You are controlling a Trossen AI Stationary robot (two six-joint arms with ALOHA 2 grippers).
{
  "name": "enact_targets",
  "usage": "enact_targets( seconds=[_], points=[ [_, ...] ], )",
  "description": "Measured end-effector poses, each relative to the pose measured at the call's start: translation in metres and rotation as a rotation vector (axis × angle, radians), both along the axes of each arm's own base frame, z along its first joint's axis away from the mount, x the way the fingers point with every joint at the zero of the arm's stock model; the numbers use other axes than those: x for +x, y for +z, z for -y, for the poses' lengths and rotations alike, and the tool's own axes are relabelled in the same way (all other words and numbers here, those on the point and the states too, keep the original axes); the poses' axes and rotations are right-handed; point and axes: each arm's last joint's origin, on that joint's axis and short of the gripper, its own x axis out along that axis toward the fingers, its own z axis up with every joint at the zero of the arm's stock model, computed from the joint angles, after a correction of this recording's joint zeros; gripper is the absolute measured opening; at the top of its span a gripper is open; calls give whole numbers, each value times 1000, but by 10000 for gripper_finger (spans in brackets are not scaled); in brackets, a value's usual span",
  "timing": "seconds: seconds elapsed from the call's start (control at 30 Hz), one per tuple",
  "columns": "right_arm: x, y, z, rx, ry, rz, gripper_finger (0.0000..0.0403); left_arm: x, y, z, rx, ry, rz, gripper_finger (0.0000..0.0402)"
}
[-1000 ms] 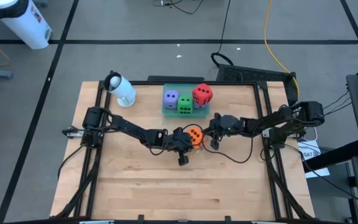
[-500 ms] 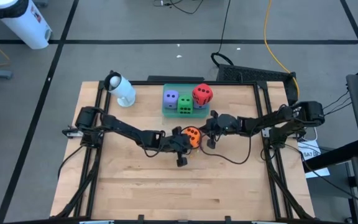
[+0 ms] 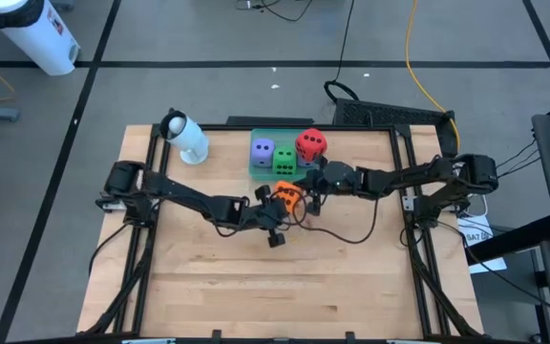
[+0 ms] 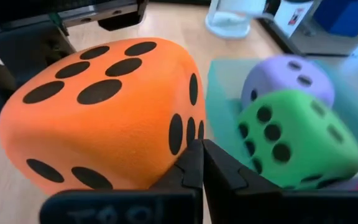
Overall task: Pick & Place Dice
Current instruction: Put the big orange dice into the green bin
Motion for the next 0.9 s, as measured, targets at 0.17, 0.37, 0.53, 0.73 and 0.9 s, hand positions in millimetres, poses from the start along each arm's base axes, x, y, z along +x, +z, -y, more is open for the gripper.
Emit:
enact_targets(
  seconds=[0.17, 0.37, 0.53, 0.73, 0.9],
  points=[
    [10, 19, 5, -25, -9, 22, 0, -11, 23, -3, 46, 20, 1, 4],
    [21, 48, 14, -62, -45, 59, 0, -23, 51, -15, 77, 38, 36, 8],
    [26, 70, 26, -82, -78, 46, 0, -35, 70, -39, 47, 43, 47, 5],
    [25, 81, 48, -72, -150, 51, 0, -43, 79, -75, -14, 51, 53, 3],
    [20, 80, 63, -62, -188, 39, 0, -46, 75, -103, -62, 76, 30, 4]
  ],
)
